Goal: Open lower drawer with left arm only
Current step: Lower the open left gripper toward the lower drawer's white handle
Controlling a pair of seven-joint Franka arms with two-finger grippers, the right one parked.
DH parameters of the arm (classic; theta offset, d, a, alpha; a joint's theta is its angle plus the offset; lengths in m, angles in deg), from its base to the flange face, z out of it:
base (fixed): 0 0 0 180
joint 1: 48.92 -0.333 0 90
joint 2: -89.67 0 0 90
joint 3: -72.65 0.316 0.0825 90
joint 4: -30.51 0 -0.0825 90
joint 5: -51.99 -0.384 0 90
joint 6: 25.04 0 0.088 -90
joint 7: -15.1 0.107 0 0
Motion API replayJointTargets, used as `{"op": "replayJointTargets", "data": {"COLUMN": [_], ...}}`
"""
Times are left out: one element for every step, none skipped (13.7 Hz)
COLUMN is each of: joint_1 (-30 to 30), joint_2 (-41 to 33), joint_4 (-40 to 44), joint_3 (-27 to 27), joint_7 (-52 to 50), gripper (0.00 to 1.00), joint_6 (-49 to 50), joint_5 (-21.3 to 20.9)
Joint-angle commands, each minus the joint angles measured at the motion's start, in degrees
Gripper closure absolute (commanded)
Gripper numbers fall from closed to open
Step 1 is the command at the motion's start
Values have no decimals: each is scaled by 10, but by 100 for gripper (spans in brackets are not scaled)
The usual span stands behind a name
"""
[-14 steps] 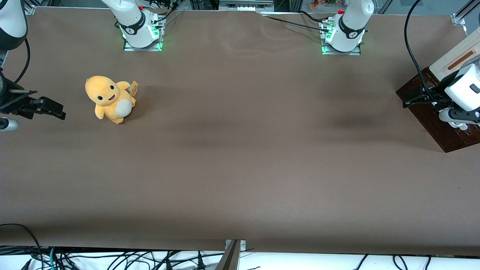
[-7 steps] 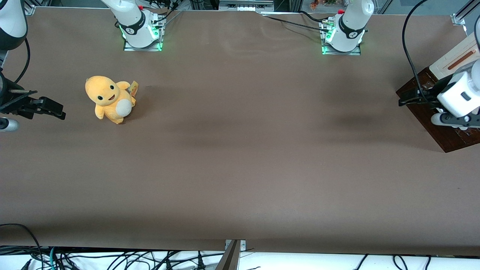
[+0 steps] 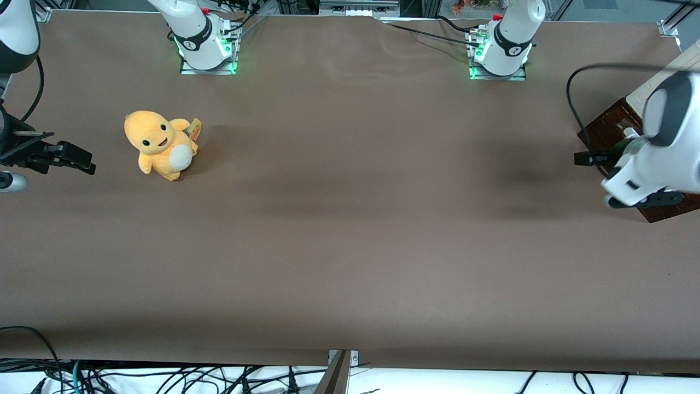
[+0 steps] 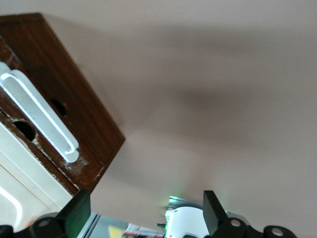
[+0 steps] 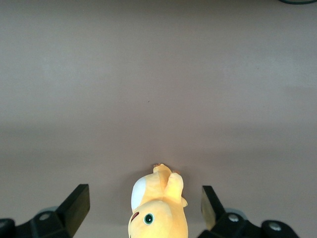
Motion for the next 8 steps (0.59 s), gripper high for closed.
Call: {"op": "replayJointTargets", "data": {"joint_1": [1, -1, -2, -3, -3, -3, -6, -14], "joint_2": [47, 67, 86, 106, 125, 143, 159, 175], "joint_4": [8, 8, 9, 10, 9, 9, 9, 8], "joint_3": [1, 2, 5, 5, 5, 5, 6, 7], "joint_7": [-16, -18, -37, -55, -62, -71, -76, -76], "gripper": [0, 0, 0, 0, 0, 0, 0, 0], "joint_6": [17, 17, 17, 17, 17, 17, 17, 17], "joint_5": [-81, -112, -139, -172, -201, -221, -243, -273]}}
